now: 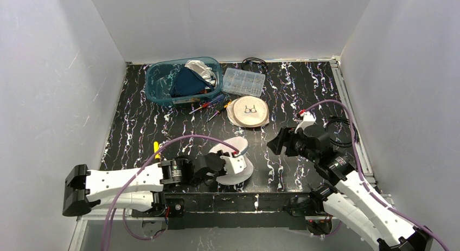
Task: Unzip the laundry bag and remove the bra
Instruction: Place the laundry bag at the center of the board, then adjust the laundry bag at the center of the board.
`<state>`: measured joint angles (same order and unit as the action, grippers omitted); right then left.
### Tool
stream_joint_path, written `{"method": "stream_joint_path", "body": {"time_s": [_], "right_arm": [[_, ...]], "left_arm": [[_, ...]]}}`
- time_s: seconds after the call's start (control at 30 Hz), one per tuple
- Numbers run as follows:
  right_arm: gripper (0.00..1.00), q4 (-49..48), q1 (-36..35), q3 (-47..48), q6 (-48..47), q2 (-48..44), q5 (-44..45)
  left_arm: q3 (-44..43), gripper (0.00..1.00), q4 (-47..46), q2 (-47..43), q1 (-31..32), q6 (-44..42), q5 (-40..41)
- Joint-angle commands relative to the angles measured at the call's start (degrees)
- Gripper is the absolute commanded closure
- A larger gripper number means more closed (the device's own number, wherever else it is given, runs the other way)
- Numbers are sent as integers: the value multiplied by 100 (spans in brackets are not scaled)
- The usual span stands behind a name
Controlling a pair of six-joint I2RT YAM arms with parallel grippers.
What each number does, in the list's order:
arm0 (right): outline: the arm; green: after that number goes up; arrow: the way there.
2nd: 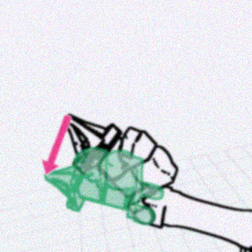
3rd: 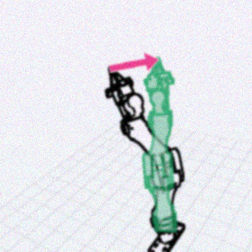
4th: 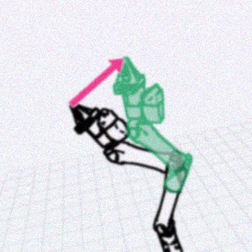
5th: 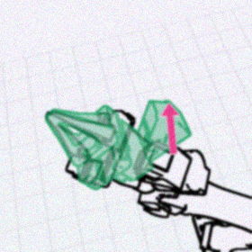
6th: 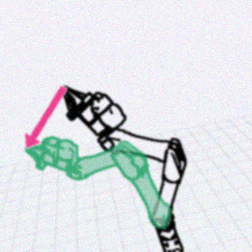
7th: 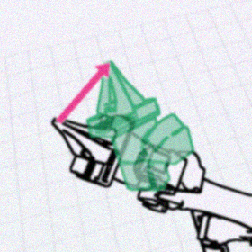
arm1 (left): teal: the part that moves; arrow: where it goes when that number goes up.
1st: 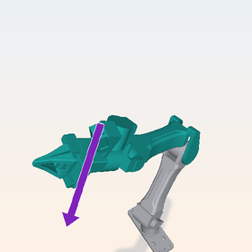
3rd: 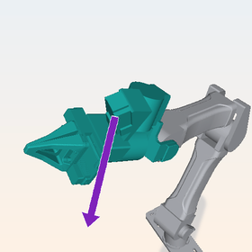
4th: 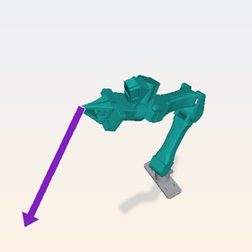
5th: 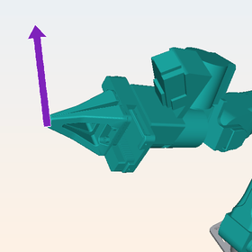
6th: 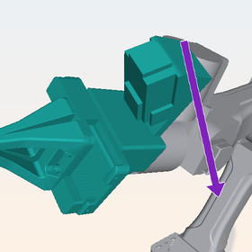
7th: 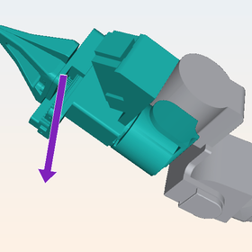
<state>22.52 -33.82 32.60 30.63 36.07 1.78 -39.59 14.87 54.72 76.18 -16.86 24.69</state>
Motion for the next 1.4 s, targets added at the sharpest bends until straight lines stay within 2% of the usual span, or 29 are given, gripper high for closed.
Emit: {"method": "stream_joint_path", "body": {"time_s": [0.0,0.07,0.13,0.2,0.23,0.33,0.5,0.6,0.73,0.87,0.97,1.07,1.17,1.37], "right_arm": [[13,-573,-2,-101,253,-109,-735],[9,-661,-3,-92,371,-63,-991],[7,-640,-2,-5,448,65,-1186],[7,-644,-3,61,534,172,-1301],[7,-656,-2,92,564,213,-1362],[7,-814,-2,175,666,339,-1582],[10,-967,-2,233,915,852,-1868],[11,-1179,-2,59,1127,1018,-1786],[13,-1920,-6,-349,1629,1179,-1743],[17,-2330,-3,-528,1848,1560,-1600],[21,-2686,-10,-643,2049,1845,-1696],[27,-3092,-64,-805,2362,1850,-1757],[37,-3138,-241,-908,2633,1738,-1568],[51,-3446,-818,-1302,3491,1480,-1040]], "left_arm": [[-204,82,-302,309,46,-243,235],[-284,54,-275,273,46,-21,357],[-330,36,-214,116,46,202,382],[-406,6,-57,-110,46,472,377],[-453,2,36,-246,46,604,345],[-666,1,505,-634,46,1051,200],[-936,2,1316,-1027,46,2387,-127],[-986,1,1633,-1126,46,3524,-123],[-862,2,1788,-1144,46,5323,-93],[-43,1,1061,-1447,46,7184,-147],[754,1,268,-1730,46,8065,-48],[1300,2,-486,-1987,46,8643,104],[1641,1,-1012,-2138,46,9052,356],[1693,3,-1376,-1757,46,9545,575]]}}
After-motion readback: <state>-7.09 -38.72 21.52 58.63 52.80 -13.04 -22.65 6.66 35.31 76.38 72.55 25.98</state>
